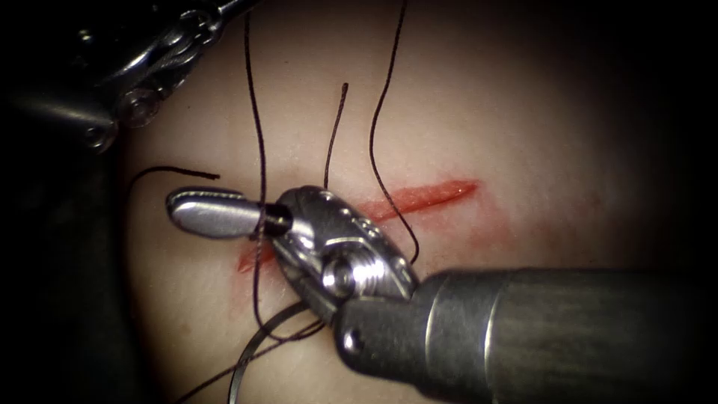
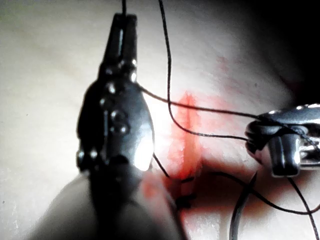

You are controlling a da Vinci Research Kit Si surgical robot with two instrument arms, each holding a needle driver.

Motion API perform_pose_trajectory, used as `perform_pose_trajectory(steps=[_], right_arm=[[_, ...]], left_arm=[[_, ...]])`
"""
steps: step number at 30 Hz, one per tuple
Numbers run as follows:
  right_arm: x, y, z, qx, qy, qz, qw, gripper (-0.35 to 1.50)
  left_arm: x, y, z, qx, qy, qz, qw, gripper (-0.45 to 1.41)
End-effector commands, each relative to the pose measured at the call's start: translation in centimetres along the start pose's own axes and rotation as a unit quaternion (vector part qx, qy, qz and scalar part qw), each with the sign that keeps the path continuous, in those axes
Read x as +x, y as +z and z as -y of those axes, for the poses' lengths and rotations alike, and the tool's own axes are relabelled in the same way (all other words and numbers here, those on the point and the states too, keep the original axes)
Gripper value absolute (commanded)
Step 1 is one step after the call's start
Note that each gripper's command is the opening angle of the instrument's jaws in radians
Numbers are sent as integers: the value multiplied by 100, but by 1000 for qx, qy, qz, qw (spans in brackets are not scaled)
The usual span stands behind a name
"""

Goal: Wound Closure

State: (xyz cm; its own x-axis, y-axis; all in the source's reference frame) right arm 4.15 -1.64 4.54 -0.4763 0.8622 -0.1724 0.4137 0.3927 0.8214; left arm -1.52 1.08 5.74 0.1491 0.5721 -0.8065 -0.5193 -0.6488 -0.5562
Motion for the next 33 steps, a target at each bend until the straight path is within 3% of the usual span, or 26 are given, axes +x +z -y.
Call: perform_pose_trajectory(steps=[1,5,8,12,15,19,25,28,33], right_arm=[[10,13,-5,-13,7,-20,1000,-35],[37,19,-5,-35,12,-54,998,-35],[61,21,-9,-39,-79,-67,994,-35],[85,20,-16,-142,-172,-55,973,-35],[96,15,-25,-205,-206,-24,957,-35],[97,2,-39,-232,-249,39,940,-35],[88,-21,-59,-273,-279,90,916,-35],[90,-29,-64,-293,-282,106,907,-35],[96,-34,-68,-316,-291,97,898,-35]], left_arm=[[-12,2,-1,9,4,19,1000,-45],[-41,-12,-6,26,18,95,995,-45],[-51,-28,-15,12,13,130,991,-45],[-38,-32,-33,28,-17,182,983,-45],[-22,-23,-47,16,-30,186,982,-45],[-10,-19,-64,19,-39,185,982,-45],[-6,-31,-78,11,-42,185,982,-45],[-4,-47,-83,20,-39,183,982,-45],[4,-54,-81,35,-39,180,982,-45]])
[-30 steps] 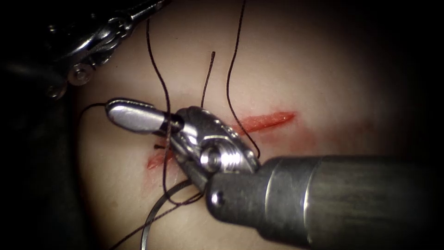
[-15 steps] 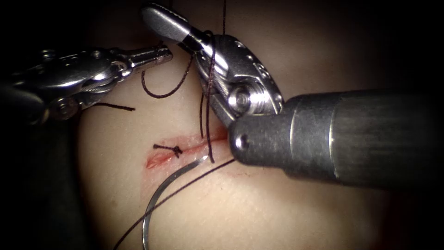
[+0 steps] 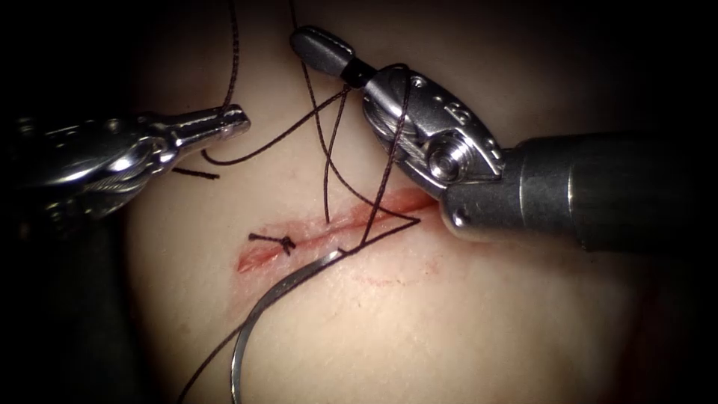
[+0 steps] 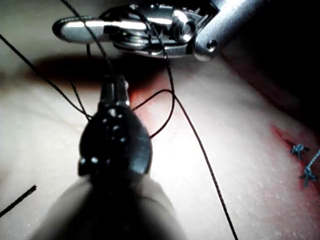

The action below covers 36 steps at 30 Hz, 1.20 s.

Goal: Wound Closure

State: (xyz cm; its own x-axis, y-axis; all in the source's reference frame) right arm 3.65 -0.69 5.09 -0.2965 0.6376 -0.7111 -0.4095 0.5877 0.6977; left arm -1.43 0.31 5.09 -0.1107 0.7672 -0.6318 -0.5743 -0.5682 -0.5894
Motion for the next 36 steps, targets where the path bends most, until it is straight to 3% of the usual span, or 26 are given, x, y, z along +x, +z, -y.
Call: perform_pose_trajectory(steps=[1,4,7,11,17,18,20,26,30,32,36], right_arm=[[-2,8,-1,-7,-2,-3,1000,-35],[-11,6,0,24,-11,25,999,-35],[-29,4,6,103,-17,60,993,-35],[-57,3,21,201,-27,90,975,-35],[-89,3,41,276,-66,117,952,-35],[-98,2,45,309,-69,125,940,-35],[-100,1,46,323,-67,125,936,-35],[-103,0,52,433,-34,79,897,-35],[-97,0,59,488,19,11,873,-35],[-90,0,65,492,64,-16,868,-35],[-67,0,75,401,179,-58,897,-35]], left_arm=[[-1,7,1,1,-1,0,1000,-45],[3,7,0,1,-7,-2,1000,-45],[12,13,-1,-15,5,-27,1000,-45],[19,22,-4,-69,3,-74,995,-45],[27,31,-12,-96,-8,-114,989,-45],[31,32,-11,-103,-10,-130,986,-45],[33,33,-9,-109,-10,-137,984,-45],[27,38,5,-100,-13,-145,984,-45],[9,47,18,-92,-23,-150,984,-45],[-2,52,24,-88,-17,-153,984,-45],[-23,57,37,-63,-5,-134,989,-45]])
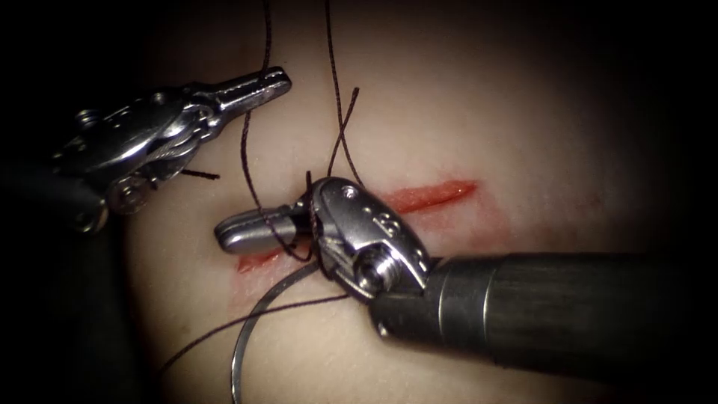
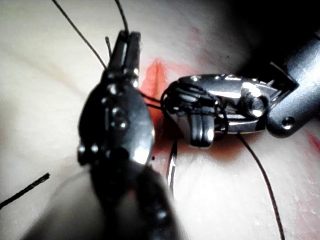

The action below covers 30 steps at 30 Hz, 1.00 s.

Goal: Wound Closure

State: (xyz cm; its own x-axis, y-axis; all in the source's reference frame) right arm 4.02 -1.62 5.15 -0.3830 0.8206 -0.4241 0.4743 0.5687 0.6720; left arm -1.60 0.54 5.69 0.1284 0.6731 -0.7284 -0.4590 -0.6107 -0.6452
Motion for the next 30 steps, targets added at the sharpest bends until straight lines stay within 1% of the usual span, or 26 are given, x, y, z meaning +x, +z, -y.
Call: perform_pose_trajectory(steps=[1,5,6,8,10,12,13,14,16,18,20,24,28,30], right_arm=[[12,21,0,-29,25,-33,999,-35],[33,29,2,-69,35,-82,994,-35],[37,28,2,-76,22,-89,993,-35],[47,24,2,-78,3,-91,993,-35],[56,19,-1,-74,-25,-86,993,-35],[60,14,-6,-80,-49,-92,991,-35],[63,9,-13,-97,-122,-98,983,-35],[63,9,-13,-97,-122,-98,983,-35],[65,9,-15,-167,-172,-86,967,-35],[66,8,-14,-214,-188,-72,956,-35],[66,8,-14,-253,-202,-49,945,-35],[61,7,-16,-313,-191,-14,930,-35],[56,6,-19,-373,-182,20,910,-35],[55,4,-21,-400,-171,26,900,-35]], left_arm=[[-9,4,2,9,2,9,1000,-45],[-18,-2,2,16,7,27,999,-45],[-19,-4,1,18,7,31,999,-45],[-20,-8,-2,21,8,41,999,-45],[-20,-12,-5,24,8,49,998,-45],[-21,-14,-6,29,9,59,998,-45],[-24,-17,-9,38,8,81,996,-45],[-24,-17,-9,38,8,81,996,-45],[-26,-20,-11,46,-2,95,994,-45],[-28,-23,-15,55,-7,110,992,-45],[-29,-24,-18,60,-7,118,991,-45],[-28,-21,-24,54,-10,122,991,-45],[-28,-16,-33,50,-13,124,991,-45],[-28,-15,-37,48,-14,125,991,-45]])
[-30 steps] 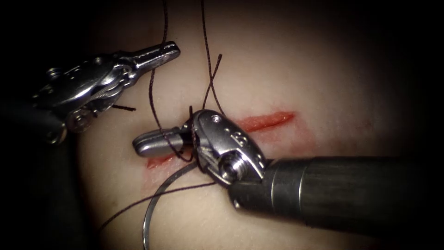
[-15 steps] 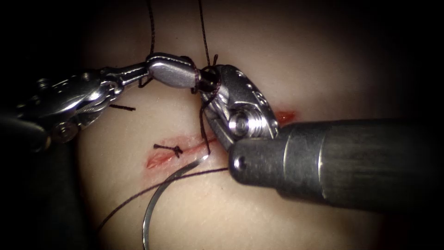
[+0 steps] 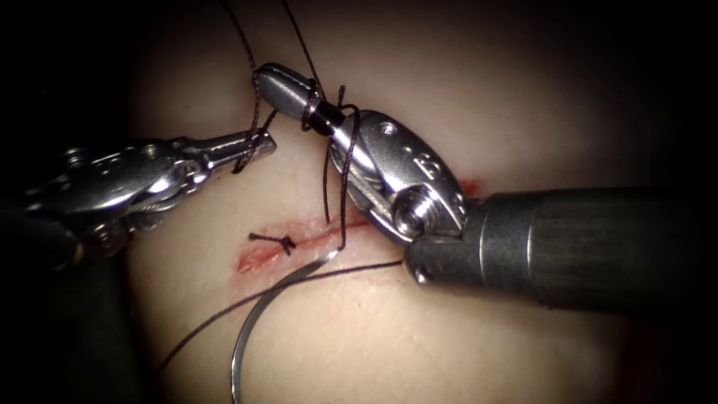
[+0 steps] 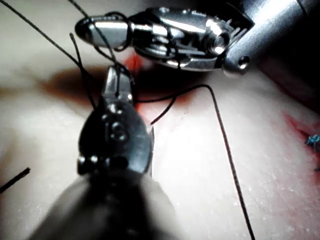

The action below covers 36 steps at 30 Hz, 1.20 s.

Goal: Wound Closure

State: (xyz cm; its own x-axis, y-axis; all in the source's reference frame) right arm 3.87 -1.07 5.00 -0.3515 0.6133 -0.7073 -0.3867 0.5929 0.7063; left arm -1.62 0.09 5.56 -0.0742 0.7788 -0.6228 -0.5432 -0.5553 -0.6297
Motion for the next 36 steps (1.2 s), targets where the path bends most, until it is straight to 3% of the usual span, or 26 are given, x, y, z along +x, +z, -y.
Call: perform_pose_trajectory(steps=[1,10,12,13,16,18,20,21,27,36], right_arm=[[-3,8,-2,-17,11,5,1000,-35],[-5,2,-12,-98,35,29,994,-35],[-7,-2,-12,-123,48,51,990,-35],[-12,-8,-9,-159,55,79,983,-35],[-20,-12,-5,-187,57,86,977,-35],[-26,-16,1,-207,65,92,972,-35],[-27,-17,3,-213,66,95,970,-35],[-29,-23,8,-226,74,95,967,-35],[-42,-42,23,-240,82,99,962,-35],[-64,-59,22,-248,73,117,959,-35]], left_arm=[[-5,7,-2,-1,-1,0,1000,-45],[-2,5,-2,0,16,4,1000,-45],[-2,6,-3,1,31,5,1000,-45],[-2,8,-4,4,51,10,999,-45],[-5,11,-8,5,52,18,998,-45],[-10,15,-14,-20,54,25,998,-45],[-11,15,-16,-30,54,28,998,-45],[-14,14,-22,-55,59,44,996,-45],[-20,13,-32,-71,38,95,992,-45],[-25,14,-33,-81,33,102,991,-45]])
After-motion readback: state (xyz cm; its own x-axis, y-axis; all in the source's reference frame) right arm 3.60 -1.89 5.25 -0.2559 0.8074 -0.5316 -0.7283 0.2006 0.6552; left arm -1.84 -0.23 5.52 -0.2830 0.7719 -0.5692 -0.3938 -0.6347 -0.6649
